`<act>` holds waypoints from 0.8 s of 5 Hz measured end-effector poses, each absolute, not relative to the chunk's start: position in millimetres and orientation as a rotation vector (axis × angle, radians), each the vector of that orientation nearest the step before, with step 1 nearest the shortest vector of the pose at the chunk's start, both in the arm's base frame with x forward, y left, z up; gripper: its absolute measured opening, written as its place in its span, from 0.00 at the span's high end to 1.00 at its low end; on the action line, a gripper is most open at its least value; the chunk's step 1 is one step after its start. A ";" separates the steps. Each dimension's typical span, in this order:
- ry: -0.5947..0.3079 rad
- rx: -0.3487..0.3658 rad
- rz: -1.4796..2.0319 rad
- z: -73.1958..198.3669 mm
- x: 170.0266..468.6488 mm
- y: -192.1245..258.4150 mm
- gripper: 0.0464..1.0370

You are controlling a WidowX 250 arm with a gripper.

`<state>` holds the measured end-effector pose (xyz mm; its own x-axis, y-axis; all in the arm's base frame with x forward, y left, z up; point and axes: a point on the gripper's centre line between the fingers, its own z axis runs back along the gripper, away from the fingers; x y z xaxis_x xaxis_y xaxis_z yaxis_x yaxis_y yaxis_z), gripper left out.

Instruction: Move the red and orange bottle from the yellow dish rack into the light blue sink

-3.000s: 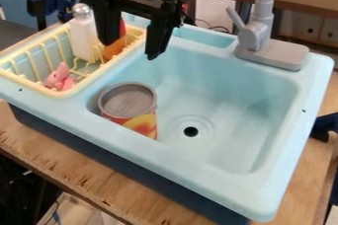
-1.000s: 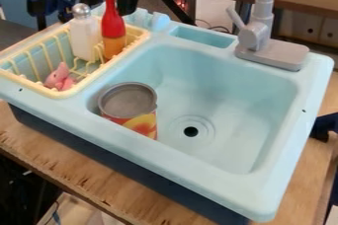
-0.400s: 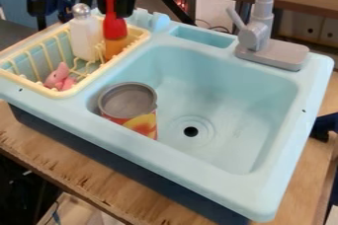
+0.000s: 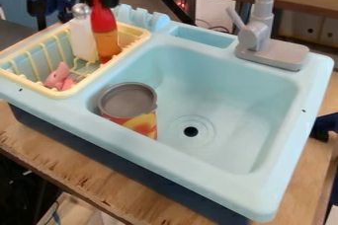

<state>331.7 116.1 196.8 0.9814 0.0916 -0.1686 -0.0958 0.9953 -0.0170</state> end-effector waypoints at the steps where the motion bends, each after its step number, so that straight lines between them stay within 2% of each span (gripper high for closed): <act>1: 0.077 -0.008 0.130 238.7 315.4 108.3 0.70; 2: 0.096 -0.028 0.115 248.7 298.0 85.5 0.70; 3: 0.141 -0.034 0.046 239.1 299.8 55.1 0.70; 4: 0.147 -0.036 0.033 235.6 301.6 46.2 0.70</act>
<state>301.6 46.2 235.6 0.9887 0.0304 -0.1467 -0.0356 0.9988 -0.0334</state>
